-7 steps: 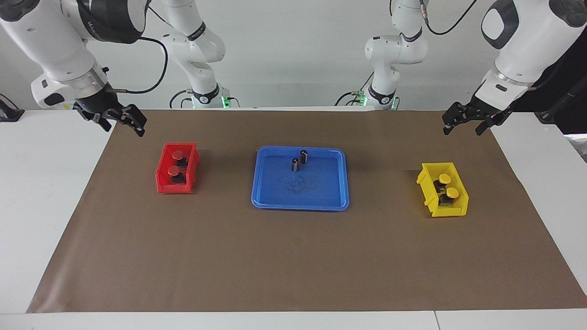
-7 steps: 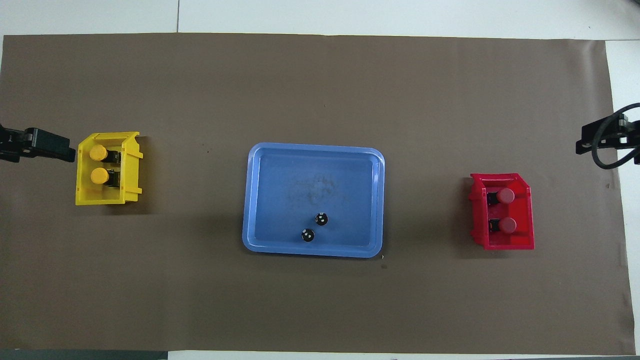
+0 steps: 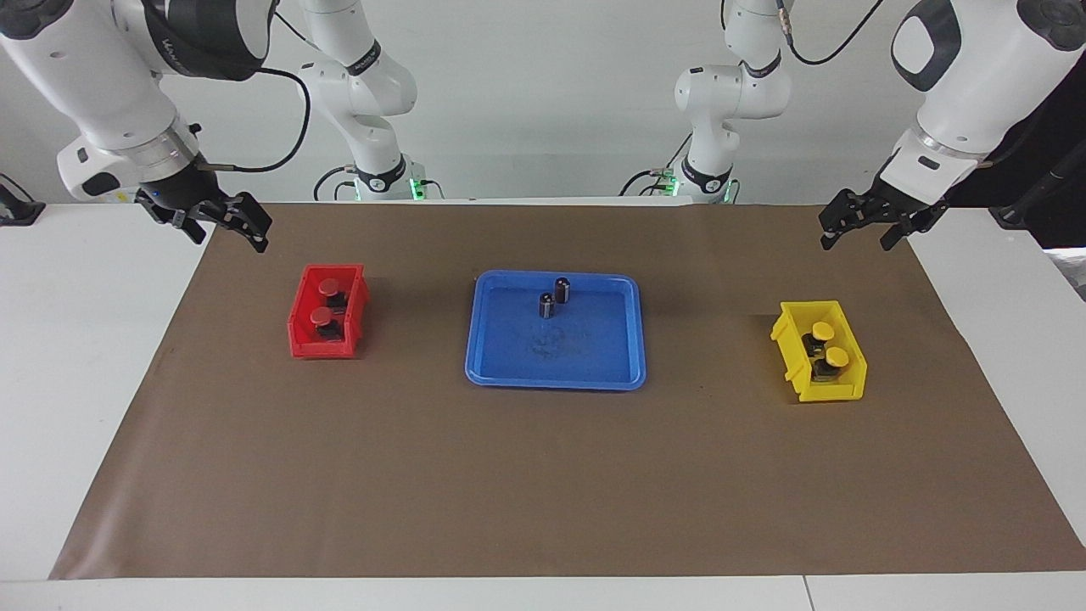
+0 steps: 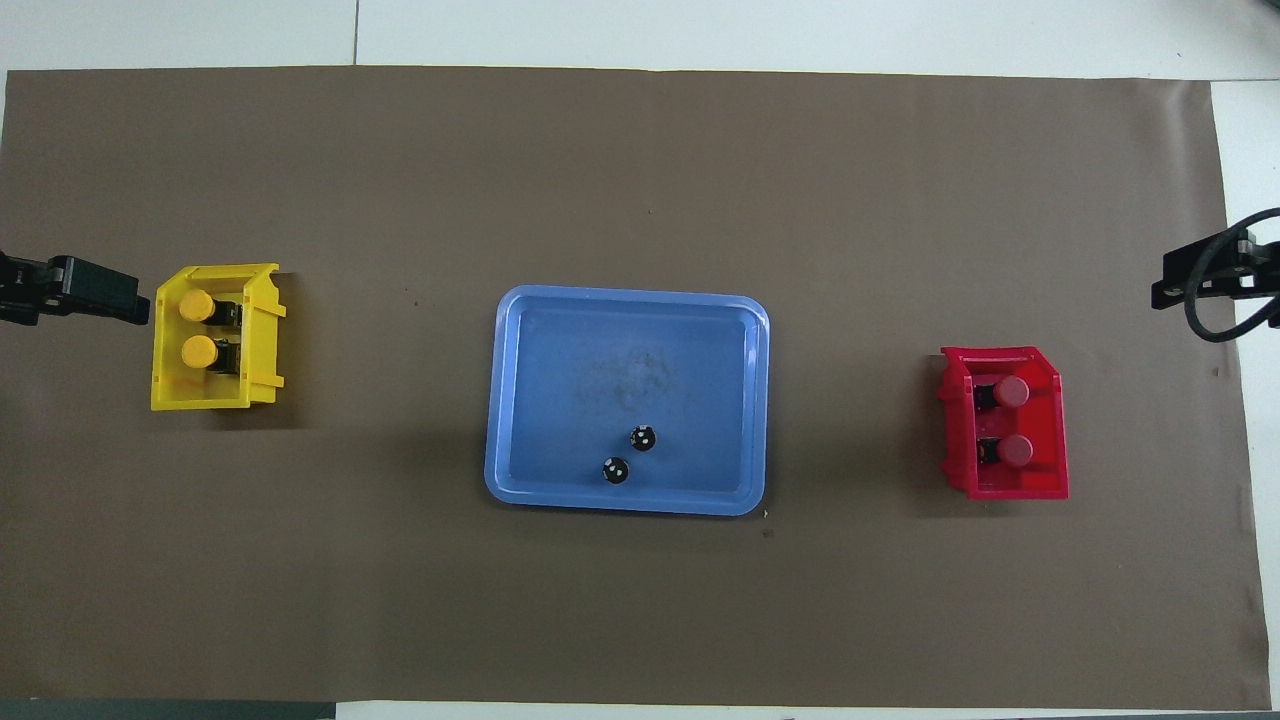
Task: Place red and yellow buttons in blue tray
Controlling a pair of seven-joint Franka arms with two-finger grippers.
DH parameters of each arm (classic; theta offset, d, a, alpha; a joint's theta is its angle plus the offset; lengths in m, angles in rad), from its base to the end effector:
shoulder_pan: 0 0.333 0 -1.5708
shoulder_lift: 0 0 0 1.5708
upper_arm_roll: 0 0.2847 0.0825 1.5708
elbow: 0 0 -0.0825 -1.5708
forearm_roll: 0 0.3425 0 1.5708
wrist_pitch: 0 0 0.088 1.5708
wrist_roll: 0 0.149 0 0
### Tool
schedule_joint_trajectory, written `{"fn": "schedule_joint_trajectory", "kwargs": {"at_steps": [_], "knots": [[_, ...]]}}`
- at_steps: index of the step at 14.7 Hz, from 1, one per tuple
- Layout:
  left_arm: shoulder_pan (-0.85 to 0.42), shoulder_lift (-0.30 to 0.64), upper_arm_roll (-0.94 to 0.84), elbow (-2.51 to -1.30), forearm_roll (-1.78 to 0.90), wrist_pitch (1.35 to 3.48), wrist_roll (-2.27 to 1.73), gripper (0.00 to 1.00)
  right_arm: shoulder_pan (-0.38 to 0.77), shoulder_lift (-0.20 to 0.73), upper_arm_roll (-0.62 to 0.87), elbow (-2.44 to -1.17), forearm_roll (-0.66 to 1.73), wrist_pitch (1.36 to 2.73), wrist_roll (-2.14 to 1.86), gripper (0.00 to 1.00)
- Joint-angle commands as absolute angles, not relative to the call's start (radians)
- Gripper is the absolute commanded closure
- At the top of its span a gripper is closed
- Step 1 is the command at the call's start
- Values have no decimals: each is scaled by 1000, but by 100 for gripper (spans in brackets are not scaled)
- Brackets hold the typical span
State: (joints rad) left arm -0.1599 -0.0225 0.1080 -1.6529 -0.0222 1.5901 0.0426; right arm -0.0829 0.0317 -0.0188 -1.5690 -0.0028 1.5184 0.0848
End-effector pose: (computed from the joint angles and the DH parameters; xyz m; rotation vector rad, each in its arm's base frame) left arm 0.5040 -0.0290 0.5290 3.1131 -0.1460 -0.0632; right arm 0.5091 -0.0523 0.5314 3.1226 -0.2921 -0.1292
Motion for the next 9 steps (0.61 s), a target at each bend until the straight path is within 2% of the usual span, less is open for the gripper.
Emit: {"fn": "schedule_joint_trajectory", "kwargs": {"at_steps": [1,6,9], "knots": [[-163,-35,115,-1664,-34,1574,48,0,-87,14,-11,-1583,8,1532,64,0],[-160,-34,121,-1664,-29,1577,48,0,-90,2,-9,-1597,12,1517,57,0],[-147,-34,120,-1664,-29,1569,49,0,-86,-1,-8,-1629,15,1566,64,0]]}}
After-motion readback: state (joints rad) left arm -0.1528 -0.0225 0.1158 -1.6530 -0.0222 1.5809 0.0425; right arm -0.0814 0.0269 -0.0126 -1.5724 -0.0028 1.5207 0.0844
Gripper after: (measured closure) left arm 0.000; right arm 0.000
